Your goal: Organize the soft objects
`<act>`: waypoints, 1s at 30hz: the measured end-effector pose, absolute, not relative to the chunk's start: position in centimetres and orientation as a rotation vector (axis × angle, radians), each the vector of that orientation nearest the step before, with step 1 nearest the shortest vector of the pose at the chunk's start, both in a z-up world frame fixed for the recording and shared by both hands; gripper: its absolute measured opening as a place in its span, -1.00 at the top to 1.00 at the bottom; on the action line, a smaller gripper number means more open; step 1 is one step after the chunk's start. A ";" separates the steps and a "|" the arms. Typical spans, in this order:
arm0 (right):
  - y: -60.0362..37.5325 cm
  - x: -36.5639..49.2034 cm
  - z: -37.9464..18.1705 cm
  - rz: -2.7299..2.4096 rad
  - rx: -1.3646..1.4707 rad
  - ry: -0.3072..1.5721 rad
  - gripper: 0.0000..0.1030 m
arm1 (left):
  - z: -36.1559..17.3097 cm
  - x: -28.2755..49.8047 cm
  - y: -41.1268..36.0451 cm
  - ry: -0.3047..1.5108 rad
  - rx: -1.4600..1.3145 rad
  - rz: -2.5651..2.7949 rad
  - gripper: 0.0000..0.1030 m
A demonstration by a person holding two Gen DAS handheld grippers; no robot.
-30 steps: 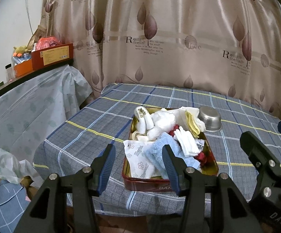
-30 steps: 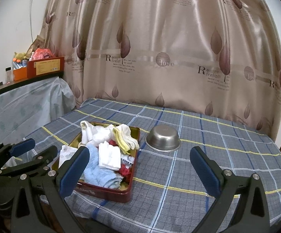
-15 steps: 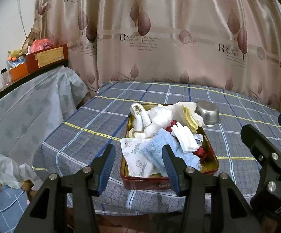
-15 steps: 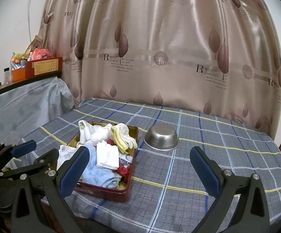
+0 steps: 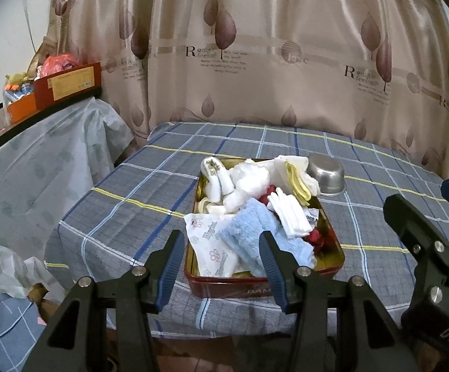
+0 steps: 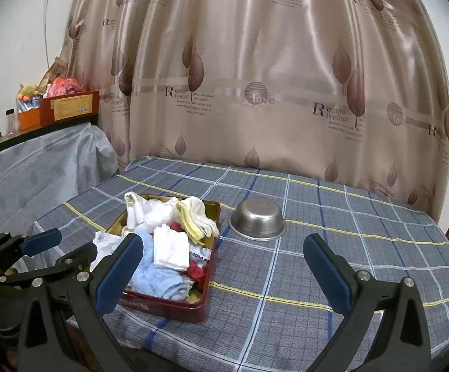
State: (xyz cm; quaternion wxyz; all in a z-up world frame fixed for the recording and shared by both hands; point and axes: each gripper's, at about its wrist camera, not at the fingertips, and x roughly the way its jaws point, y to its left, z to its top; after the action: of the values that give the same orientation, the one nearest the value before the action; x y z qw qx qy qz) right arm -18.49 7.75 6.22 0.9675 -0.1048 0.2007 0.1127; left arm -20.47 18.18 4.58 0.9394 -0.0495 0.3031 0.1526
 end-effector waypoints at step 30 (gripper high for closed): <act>7.9 -18.9 6.1 0.216 -0.220 0.421 -0.99 | 4.6 -20.0 18.2 0.655 -0.023 0.246 0.01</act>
State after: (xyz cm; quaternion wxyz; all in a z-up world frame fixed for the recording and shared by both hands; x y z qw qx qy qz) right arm -18.92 7.89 6.07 0.9661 -0.1089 0.2082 0.1070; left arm -20.02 18.15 4.57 0.9393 -0.0114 0.3210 0.1207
